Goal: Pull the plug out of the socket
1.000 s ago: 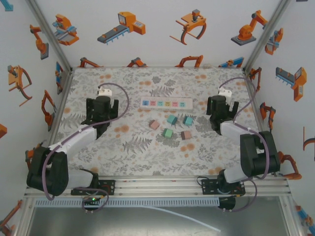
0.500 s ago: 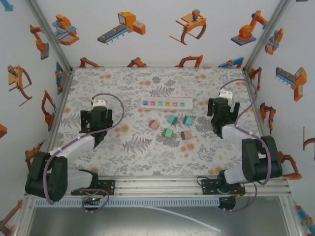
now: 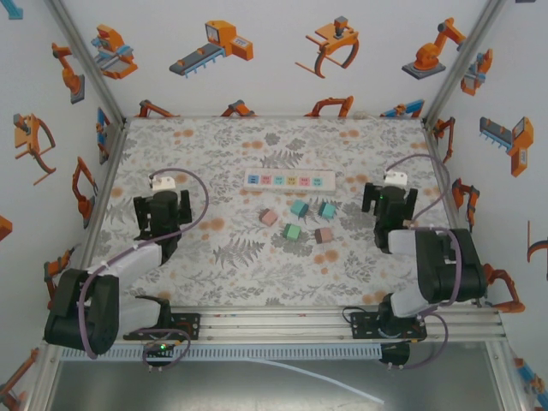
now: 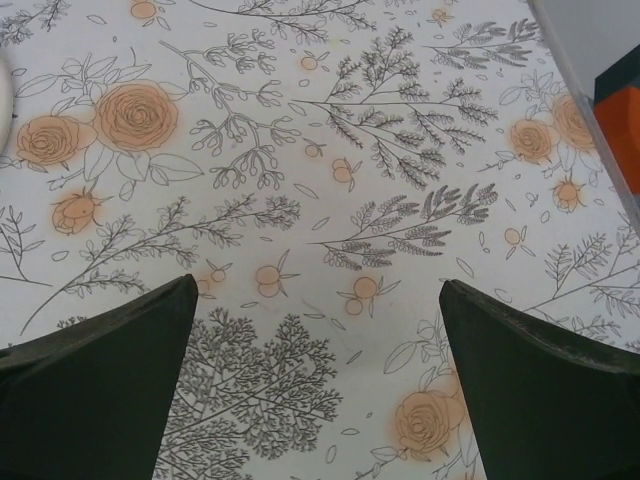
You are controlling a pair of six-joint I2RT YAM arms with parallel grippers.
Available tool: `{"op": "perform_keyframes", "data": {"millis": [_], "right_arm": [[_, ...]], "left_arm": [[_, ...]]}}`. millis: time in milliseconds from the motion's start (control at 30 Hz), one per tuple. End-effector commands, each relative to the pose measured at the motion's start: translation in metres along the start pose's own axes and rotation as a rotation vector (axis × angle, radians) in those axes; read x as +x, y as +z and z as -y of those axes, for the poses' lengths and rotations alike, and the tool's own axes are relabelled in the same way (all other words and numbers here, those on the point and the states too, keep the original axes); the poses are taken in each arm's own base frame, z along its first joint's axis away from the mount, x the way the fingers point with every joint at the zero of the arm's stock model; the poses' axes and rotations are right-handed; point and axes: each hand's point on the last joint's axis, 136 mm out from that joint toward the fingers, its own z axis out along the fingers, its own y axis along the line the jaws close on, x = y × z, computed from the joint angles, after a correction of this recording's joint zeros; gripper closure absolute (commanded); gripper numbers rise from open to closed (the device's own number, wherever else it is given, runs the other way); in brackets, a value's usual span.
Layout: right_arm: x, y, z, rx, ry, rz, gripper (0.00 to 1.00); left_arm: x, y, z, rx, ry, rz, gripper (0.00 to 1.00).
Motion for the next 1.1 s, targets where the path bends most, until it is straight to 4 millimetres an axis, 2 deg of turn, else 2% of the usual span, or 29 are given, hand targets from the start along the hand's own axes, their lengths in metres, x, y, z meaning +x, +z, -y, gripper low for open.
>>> {"op": "perform_keyframes", "data": {"millis": [0, 133, 200, 300, 467, 633, 733, 800, 967, 1067], "right_arm": [[-0.002, -0.014, -0.007, -0.155, 0.093, 0.120, 0.01], [-0.002, -0.004, -0.015, -0.184, 0.072, 0.064, 0.01], [-0.001, 0.004, -0.007, -0.130, 0.086, 0.027, 0.01], [0.000, 0.004, 0.003, -0.070, 0.106, 0.027, 0.01], [0.000, 0.004, 0.003, -0.073, 0.106, 0.028, 0.01], [0.000, 0.004, 0.002, -0.076, 0.106, 0.028, 0.01], [0.000, 0.004, 0.002, -0.076, 0.105, 0.028, 0.01], [0.000, 0.004, 0.002, -0.078, 0.106, 0.028, 0.01], [-0.002, 0.004, -0.018, -0.187, 0.059, 0.019, 0.01], [-0.002, 0.004, -0.018, -0.188, 0.058, 0.018, 0.01]], "left_arm": [[-0.005, 0.000, 0.005, 0.037, -0.052, 0.053, 0.03], [-0.005, 0.000, 0.008, 0.063, -0.058, 0.069, 0.03], [-0.007, 0.002, 0.009, 0.070, -0.063, 0.077, 0.03], [-0.009, 0.007, 0.008, 0.079, -0.087, 0.084, 0.03], [-0.012, 0.030, 0.006, 0.091, -0.111, 0.046, 0.03], [-0.017, 0.044, 0.006, 0.108, -0.089, 0.047, 0.03], [-0.003, 0.059, 0.003, 0.137, -0.147, 0.061, 0.03], [0.004, 0.059, 0.006, 0.170, -0.147, 0.066, 0.03], [0.002, 0.059, 0.007, 0.172, -0.147, 0.082, 0.03], [0.003, 0.058, 0.007, 0.169, -0.143, 0.076, 0.03]]}}
